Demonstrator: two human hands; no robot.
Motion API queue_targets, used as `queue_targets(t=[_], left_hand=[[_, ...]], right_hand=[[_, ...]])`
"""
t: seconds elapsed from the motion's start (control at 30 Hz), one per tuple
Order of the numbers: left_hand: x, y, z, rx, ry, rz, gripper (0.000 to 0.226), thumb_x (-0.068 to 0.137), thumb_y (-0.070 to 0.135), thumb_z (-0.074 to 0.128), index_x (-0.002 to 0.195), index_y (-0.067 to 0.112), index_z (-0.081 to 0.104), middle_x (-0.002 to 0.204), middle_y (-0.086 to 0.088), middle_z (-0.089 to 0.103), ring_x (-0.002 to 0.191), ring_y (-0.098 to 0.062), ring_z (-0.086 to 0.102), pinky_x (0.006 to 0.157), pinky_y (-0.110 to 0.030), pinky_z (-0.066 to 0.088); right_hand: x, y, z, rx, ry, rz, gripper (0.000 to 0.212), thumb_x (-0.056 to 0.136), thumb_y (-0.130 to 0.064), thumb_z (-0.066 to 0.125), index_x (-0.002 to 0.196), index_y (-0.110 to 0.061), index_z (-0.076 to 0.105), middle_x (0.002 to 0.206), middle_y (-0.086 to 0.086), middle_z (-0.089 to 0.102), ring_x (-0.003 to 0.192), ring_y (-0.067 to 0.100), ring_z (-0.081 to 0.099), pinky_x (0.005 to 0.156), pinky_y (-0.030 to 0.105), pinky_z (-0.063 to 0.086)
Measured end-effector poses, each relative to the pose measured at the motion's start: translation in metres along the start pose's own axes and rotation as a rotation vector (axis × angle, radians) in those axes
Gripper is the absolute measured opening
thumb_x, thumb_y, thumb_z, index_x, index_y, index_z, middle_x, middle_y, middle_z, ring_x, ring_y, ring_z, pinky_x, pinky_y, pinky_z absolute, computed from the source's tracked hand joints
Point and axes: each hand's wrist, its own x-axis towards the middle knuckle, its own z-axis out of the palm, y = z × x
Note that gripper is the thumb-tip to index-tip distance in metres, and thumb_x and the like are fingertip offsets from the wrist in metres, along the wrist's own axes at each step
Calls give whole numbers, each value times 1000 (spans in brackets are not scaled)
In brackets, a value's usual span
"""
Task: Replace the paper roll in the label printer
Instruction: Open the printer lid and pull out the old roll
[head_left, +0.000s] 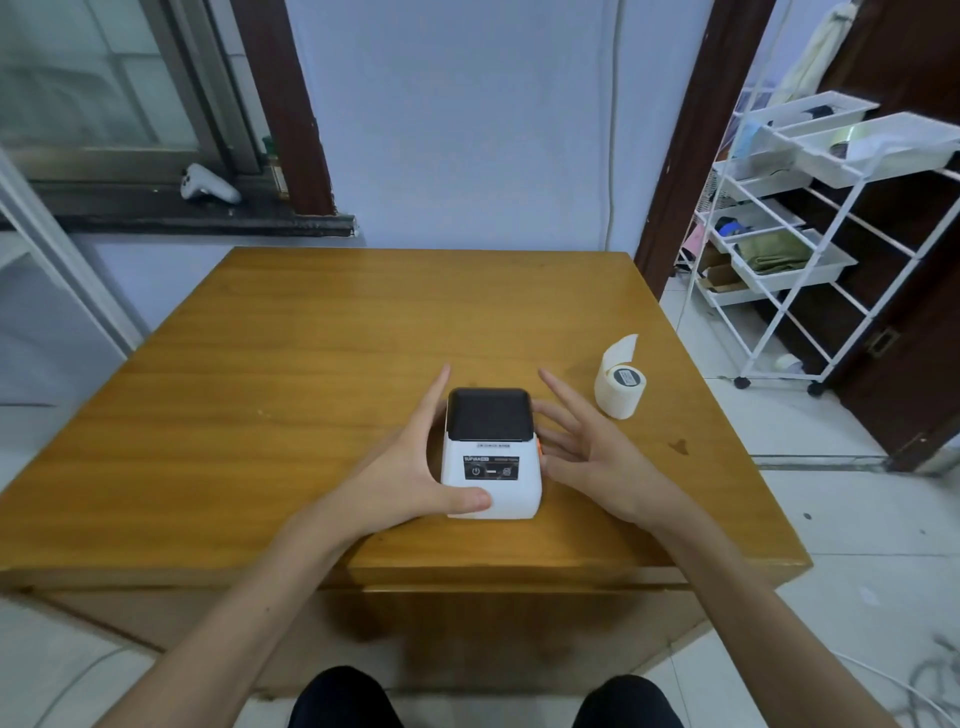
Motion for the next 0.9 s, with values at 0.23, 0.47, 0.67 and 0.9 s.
queue_targets(t=[0.23, 0.47, 0.67, 0.9], left_hand=[[0, 0, 1, -8, -7, -5, 137, 51, 66, 83, 144, 62, -17, 156, 21, 26, 140, -1, 30, 115, -34, 29], [0, 0, 0, -4, -5, -6, 137, 50, 68, 82, 146, 61, -14, 157, 18, 29, 142, -3, 32, 115, -35, 30], [0, -2, 0, -5, 4, 5, 135, 50, 70, 83, 144, 64, -14, 157, 18, 29, 143, -3, 31, 116, -38, 30], [0, -3, 0, -8, -1, 5, 133, 52, 66, 85, 141, 68, -14, 150, 28, 30, 140, 0, 32, 114, -35, 30]], right_hand=[[2, 2, 0, 23, 4, 3, 88, 88, 8, 60, 150, -43, 22, 153, -1, 38, 139, 17, 43, 113, 45, 38], [2, 2, -1, 19, 1, 1, 86, 89, 8, 60, 148, -43, 24, 152, -3, 39, 139, 17, 43, 112, 44, 39], [3, 3, -2, 22, -4, -7, 86, 87, 5, 62, 146, -48, 27, 154, -2, 38, 138, 16, 43, 112, 45, 39], [4, 5, -1, -62, -2, -20, 84, 89, 1, 63, 147, -47, 26, 155, -6, 38, 137, 13, 44, 110, 40, 43]])
